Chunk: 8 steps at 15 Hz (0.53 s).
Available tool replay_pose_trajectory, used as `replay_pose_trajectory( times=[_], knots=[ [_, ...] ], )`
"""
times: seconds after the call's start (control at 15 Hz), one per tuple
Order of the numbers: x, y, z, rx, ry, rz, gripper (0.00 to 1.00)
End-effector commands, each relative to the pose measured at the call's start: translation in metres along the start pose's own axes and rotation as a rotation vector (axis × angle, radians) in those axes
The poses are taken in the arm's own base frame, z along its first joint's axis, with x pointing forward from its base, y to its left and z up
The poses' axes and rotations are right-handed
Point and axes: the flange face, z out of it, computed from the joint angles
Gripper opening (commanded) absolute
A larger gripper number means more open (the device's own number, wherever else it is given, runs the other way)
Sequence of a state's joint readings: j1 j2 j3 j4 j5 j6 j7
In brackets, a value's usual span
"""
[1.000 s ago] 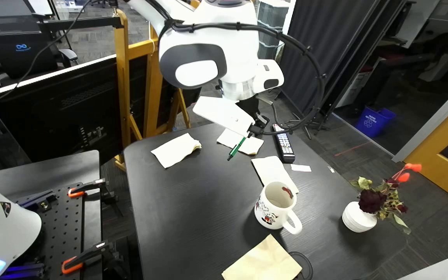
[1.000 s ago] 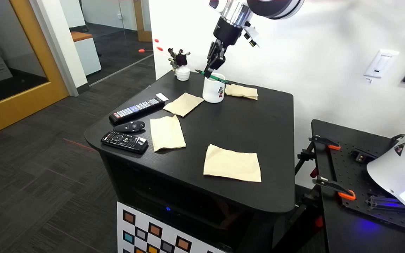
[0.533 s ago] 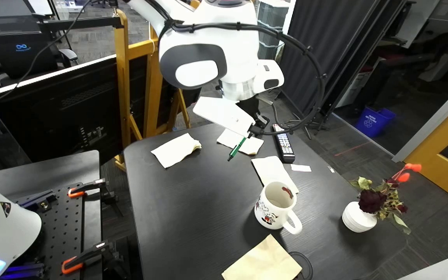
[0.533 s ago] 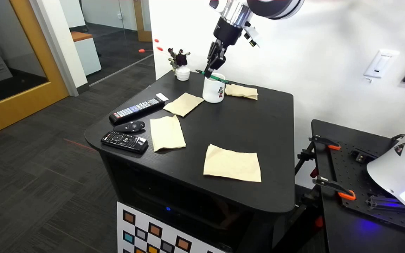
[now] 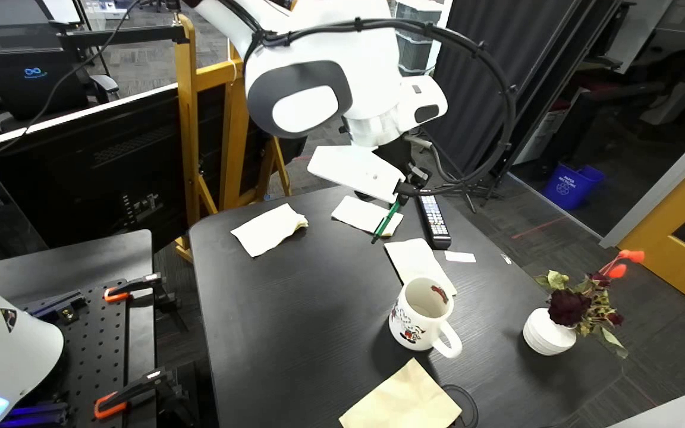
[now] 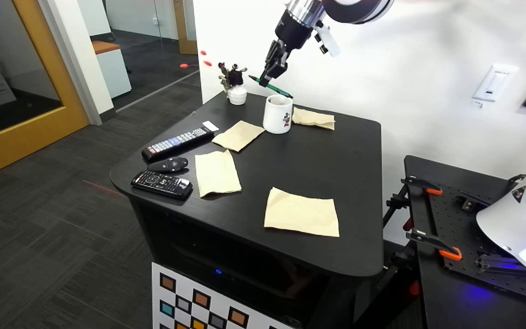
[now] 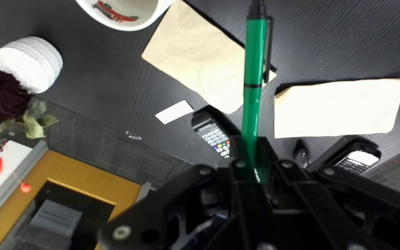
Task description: Put the pen inside the mug cup
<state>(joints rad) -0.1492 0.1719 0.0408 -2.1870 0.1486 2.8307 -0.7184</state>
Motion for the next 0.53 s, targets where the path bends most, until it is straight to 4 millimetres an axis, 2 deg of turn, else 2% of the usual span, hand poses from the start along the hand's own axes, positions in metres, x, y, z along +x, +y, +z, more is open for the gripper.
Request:
replay_pose_trajectory(
  times=[0.0,0.47],
  knots=[
    [0.001,0.011,-0.008,-0.098,0.070,0.069,0.03],
    [-0.012,0.047,-0.005,-0.277,0.167,0.231,0.03]
  ],
)
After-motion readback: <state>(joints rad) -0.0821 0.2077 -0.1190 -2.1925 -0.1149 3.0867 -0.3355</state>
